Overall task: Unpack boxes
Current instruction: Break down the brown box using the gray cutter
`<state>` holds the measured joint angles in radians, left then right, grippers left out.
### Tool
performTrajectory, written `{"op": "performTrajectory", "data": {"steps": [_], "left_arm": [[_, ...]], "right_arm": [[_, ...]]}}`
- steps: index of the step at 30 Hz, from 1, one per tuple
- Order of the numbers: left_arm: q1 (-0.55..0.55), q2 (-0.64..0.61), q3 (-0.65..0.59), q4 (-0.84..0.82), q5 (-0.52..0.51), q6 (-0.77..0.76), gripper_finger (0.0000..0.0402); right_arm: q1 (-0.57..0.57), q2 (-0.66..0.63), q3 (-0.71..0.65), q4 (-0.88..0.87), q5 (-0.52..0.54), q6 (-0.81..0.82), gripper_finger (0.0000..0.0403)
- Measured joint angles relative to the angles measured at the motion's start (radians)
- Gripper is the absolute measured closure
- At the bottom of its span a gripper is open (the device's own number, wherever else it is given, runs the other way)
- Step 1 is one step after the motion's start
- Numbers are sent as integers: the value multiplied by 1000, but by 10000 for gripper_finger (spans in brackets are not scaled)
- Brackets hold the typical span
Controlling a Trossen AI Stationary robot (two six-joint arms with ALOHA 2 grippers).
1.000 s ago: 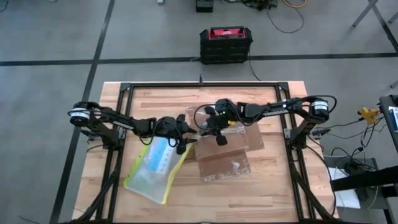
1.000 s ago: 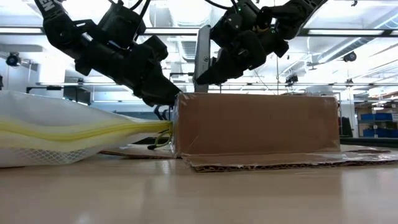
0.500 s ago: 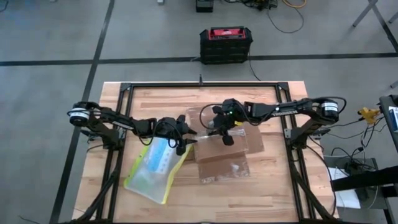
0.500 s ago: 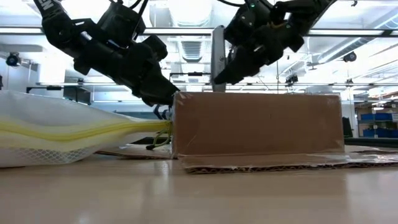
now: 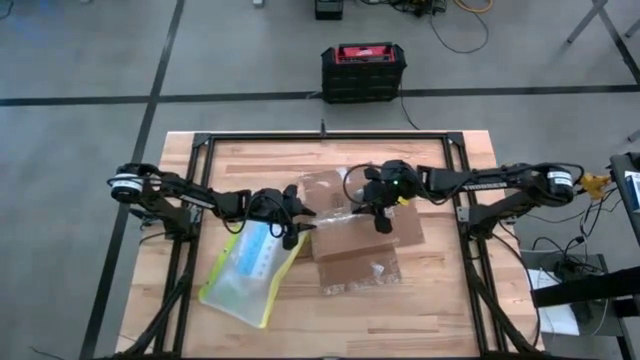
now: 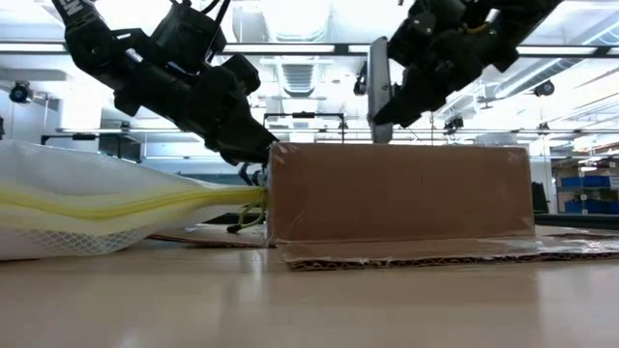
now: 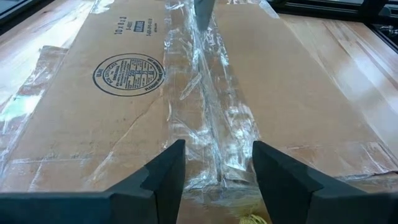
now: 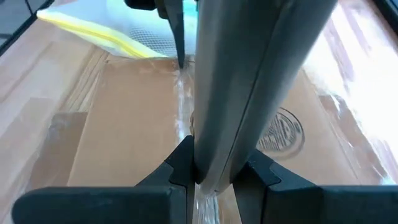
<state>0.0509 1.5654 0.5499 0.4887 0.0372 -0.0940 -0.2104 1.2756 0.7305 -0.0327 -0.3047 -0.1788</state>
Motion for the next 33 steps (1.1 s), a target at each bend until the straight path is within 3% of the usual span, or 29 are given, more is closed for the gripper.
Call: {"op": "performTrajectory", "data": {"steps": [6,12,20,33], "left_arm": [[0,0,0,4,-1,-2,241],[0,0,-2,15,-1,0,233],[0,0,-2,14,-1,-1,242],[0,0,-1,8,0,-1,237]], "right_arm": [[0,-48,-65,50,43,15,347],[16,-7,-49,199,30,23,347],[16,97,-27,218,-10,22,347],[16,83,-24,159,-8,-23,347]]}}
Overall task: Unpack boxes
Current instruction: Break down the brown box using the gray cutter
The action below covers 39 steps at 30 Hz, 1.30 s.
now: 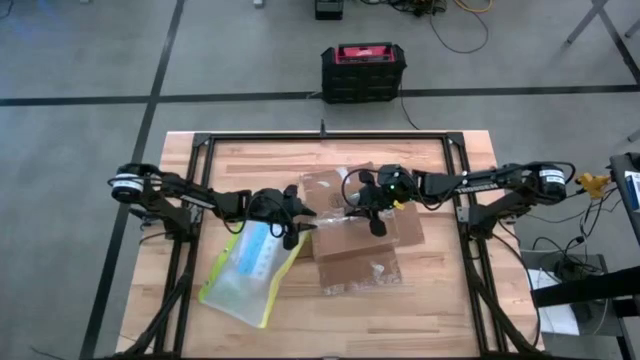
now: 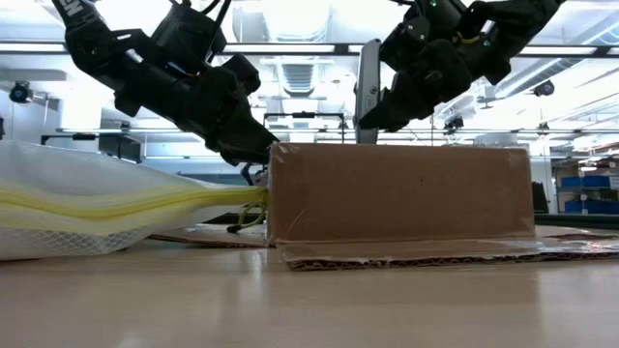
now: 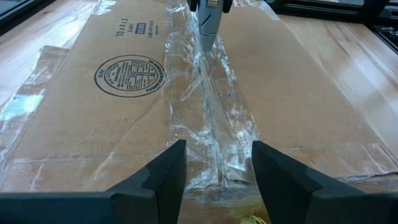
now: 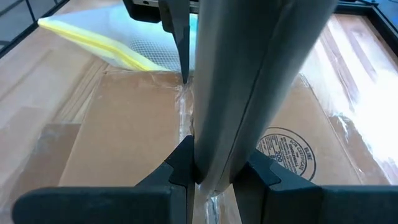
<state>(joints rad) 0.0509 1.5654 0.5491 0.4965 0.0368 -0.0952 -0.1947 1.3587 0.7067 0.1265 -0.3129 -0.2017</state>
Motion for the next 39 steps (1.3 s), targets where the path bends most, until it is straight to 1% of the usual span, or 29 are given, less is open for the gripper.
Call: {"op": "performTrajectory", "data": {"steps": [4,8,13,21,28,34,39], "left_arm": [[0,0,0,-2,0,0,243],[0,0,0,-1,0,0,240],[0,0,0,-1,0,0,239],[-1,0,0,-1,-1,-4,240],[-2,0,0,-1,-1,-9,242],[-2,0,1,-2,3,-10,241],[-2,0,1,-3,3,-10,238]], "right_arm": [[0,-11,0,20,-1,-9,347],[0,-12,5,38,-1,-19,347],[2,10,5,60,-9,-13,347],[2,10,5,30,-2,-31,347],[1,-2,9,-44,3,-24,347],[0,-52,8,-117,4,-26,347],[0,-92,7,-202,26,-22,347]]}}
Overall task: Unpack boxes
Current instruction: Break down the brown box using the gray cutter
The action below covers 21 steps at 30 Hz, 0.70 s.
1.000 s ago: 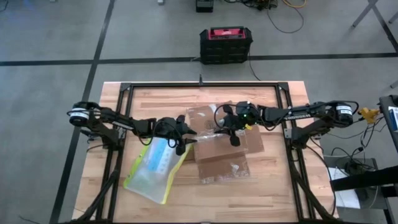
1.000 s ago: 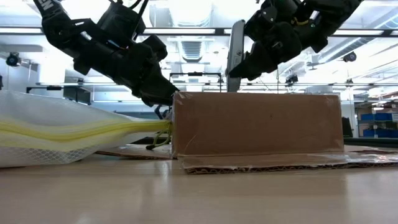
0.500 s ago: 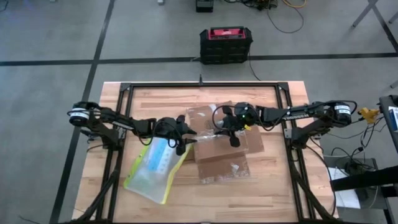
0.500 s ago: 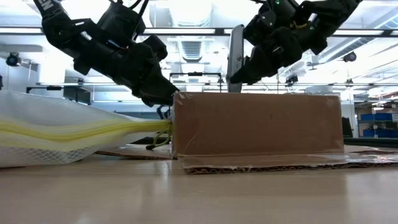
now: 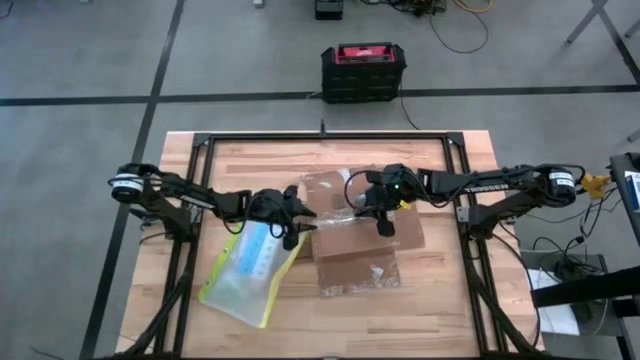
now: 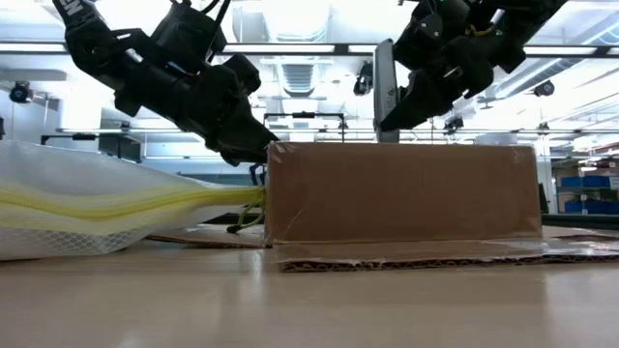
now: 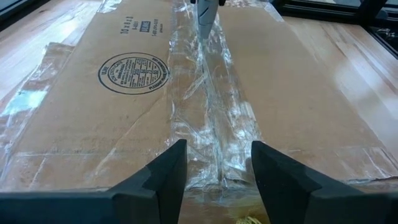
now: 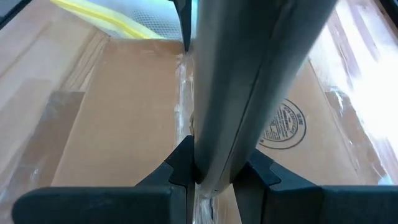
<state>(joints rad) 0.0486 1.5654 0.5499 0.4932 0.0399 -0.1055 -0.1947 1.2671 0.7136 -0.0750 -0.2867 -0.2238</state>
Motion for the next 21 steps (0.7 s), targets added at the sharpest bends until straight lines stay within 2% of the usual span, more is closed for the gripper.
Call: {"op": "performTrajectory", "data": {"steps": [10,16,21], "left_arm": [[0,-1,2,-22,-5,-2,245],[0,-2,2,-26,-6,-2,243],[0,-2,2,-26,-6,-2,248]], "right_arm": [[2,-80,-16,-120,53,50,347],[2,-170,-28,-214,86,81,347],[2,-254,-89,-221,106,137,347]]}}
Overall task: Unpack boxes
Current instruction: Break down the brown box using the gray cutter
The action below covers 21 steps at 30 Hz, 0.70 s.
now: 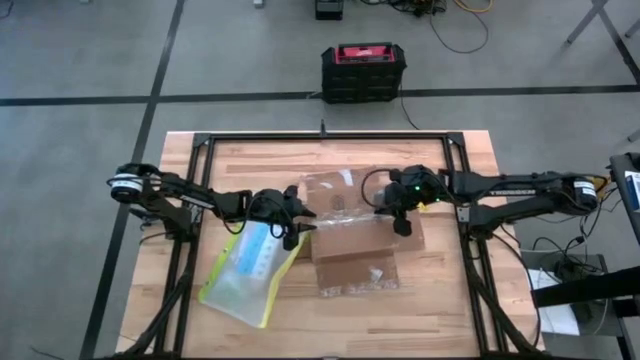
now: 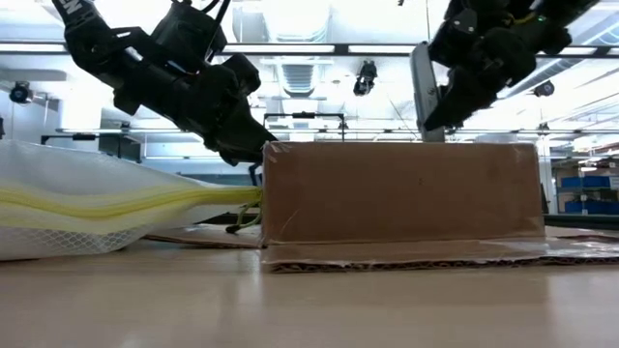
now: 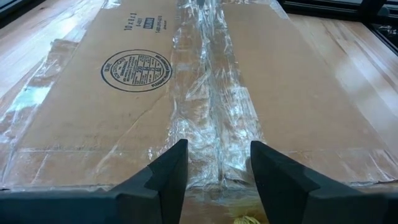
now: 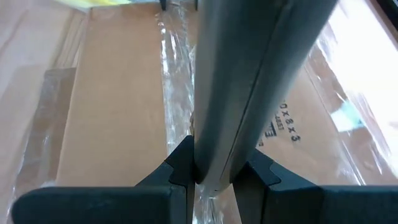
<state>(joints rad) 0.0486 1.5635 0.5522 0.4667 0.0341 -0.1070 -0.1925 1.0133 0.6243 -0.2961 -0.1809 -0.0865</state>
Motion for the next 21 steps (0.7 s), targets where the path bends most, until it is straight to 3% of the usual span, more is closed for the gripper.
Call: {"op": "performTrajectory", "data": {"steps": [13,21], "left_arm": [[0,-1,0,-10,-18,-11,245],[0,-1,0,-6,-26,-14,247]], "right_arm": [[0,-291,-116,-84,27,110,347],[0,-397,-143,-88,44,142,347]]}}
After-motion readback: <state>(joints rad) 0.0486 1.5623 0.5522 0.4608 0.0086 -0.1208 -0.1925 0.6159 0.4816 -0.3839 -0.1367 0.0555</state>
